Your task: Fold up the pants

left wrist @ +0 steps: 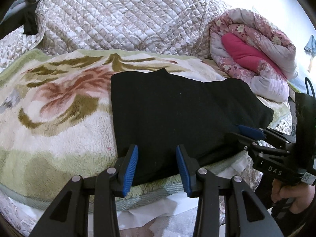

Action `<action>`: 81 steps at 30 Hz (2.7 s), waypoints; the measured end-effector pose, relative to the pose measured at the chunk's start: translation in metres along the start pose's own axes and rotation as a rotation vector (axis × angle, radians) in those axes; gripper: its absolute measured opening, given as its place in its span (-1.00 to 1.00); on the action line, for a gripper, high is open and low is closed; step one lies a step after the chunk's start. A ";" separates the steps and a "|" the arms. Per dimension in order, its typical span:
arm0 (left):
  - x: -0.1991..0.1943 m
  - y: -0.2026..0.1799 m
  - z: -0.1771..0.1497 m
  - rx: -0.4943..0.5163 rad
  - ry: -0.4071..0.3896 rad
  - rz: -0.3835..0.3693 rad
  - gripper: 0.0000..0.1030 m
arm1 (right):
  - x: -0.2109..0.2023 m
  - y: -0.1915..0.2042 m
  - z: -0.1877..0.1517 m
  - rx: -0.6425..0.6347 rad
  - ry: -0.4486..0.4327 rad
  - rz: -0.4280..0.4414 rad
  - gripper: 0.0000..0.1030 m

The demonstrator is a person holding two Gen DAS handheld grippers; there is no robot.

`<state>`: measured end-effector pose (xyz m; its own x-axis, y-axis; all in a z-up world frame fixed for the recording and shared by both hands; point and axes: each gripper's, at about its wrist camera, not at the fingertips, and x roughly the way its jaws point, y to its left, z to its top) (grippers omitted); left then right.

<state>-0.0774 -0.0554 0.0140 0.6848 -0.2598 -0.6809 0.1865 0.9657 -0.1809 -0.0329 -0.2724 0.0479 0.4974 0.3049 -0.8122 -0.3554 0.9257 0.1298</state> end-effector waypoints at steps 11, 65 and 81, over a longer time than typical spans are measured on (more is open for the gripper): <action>0.000 -0.001 0.000 0.002 -0.004 0.005 -0.16 | -0.010 -0.038 0.004 0.117 -0.019 -0.152 -0.21; -0.029 0.060 0.028 -0.205 -0.064 0.054 -0.03 | -0.032 -0.021 0.117 0.253 -0.182 0.145 -0.60; -0.036 0.086 0.022 -0.297 -0.062 0.074 -0.03 | 0.034 0.083 0.068 -0.077 0.028 0.268 -0.59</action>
<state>-0.0704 0.0373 0.0384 0.7319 -0.1796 -0.6573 -0.0736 0.9382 -0.3383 0.0085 -0.1704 0.0699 0.3557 0.5289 -0.7706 -0.5309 0.7929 0.2991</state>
